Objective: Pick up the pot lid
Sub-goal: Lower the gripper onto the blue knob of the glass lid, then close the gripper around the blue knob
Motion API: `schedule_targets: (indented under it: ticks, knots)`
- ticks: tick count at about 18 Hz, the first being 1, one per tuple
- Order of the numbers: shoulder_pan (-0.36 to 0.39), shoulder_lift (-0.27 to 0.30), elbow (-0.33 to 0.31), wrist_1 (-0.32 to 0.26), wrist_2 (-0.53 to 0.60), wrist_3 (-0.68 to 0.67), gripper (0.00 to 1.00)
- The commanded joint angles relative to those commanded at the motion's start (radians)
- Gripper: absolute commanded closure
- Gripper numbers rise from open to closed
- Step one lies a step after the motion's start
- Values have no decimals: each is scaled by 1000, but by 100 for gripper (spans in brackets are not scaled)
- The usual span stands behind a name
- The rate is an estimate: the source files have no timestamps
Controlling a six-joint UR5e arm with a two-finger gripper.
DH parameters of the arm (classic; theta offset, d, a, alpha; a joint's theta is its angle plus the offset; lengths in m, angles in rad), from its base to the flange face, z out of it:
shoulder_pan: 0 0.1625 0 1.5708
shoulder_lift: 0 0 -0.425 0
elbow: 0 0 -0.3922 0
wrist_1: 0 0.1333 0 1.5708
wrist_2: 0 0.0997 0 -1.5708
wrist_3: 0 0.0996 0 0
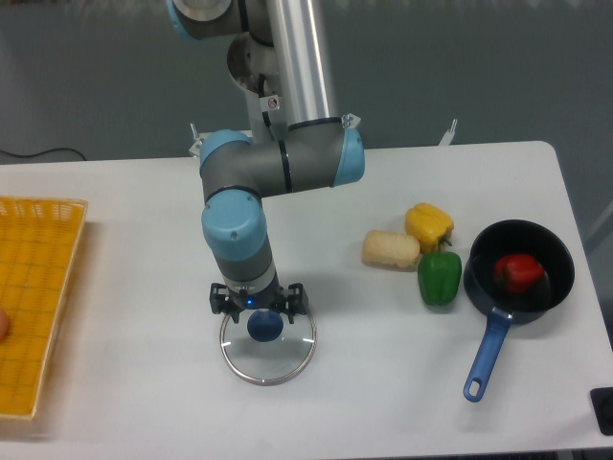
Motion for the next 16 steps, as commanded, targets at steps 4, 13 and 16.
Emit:
schedule_targets:
  ticks: [4, 13, 16]
  knots:
    - [-2, -9, 3, 0, 2, -2, 0]
    - [-2, -28, 14, 0, 2, -12, 0]
    - [-3, -28, 15, 0, 2, -14, 0]
